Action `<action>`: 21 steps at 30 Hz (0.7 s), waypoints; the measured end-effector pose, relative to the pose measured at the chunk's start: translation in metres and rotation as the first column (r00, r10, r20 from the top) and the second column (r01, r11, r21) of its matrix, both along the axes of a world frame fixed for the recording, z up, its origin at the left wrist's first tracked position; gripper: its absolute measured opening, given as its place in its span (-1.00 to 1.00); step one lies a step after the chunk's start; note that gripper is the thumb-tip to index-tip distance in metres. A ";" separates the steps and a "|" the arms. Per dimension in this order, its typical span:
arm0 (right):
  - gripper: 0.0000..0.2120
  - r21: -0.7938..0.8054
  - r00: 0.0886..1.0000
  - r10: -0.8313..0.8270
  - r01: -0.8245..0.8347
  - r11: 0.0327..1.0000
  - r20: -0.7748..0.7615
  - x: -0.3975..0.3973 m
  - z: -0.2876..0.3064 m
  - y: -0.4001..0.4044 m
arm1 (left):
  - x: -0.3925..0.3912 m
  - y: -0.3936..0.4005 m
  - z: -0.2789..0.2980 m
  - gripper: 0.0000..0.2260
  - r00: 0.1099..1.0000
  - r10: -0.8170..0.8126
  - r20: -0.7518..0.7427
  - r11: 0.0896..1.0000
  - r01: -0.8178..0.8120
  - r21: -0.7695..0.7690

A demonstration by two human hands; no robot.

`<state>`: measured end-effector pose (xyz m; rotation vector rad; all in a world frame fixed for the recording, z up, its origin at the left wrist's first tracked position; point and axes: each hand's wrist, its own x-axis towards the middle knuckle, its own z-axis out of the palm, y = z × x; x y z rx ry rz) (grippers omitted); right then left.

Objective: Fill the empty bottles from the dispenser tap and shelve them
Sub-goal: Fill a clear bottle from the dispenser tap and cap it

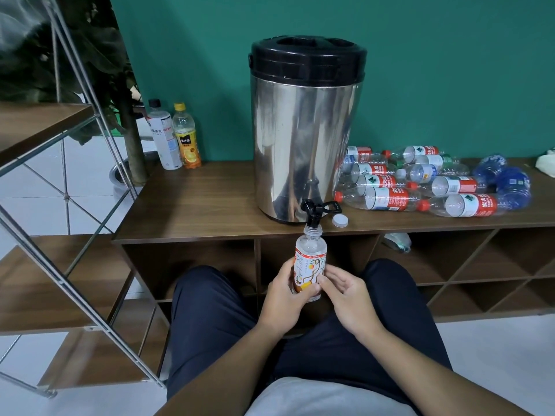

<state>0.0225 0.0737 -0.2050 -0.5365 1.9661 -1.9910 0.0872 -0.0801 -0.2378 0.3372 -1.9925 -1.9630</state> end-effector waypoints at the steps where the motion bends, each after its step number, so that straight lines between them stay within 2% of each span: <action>1: -0.71 0.000 1.000 -0.001 0.001 1.000 -0.001 0.000 0.000 0.000 | 0.000 0.000 0.001 -0.39 1.000 0.000 -0.001 1.000 0.000 0.008; 21: -0.71 0.103 0.999 0.009 -0.005 0.995 -0.039 -0.003 -0.005 0.003 | 0.001 -0.001 0.001 -0.42 1.000 0.017 -0.019 0.999 -0.016 0.037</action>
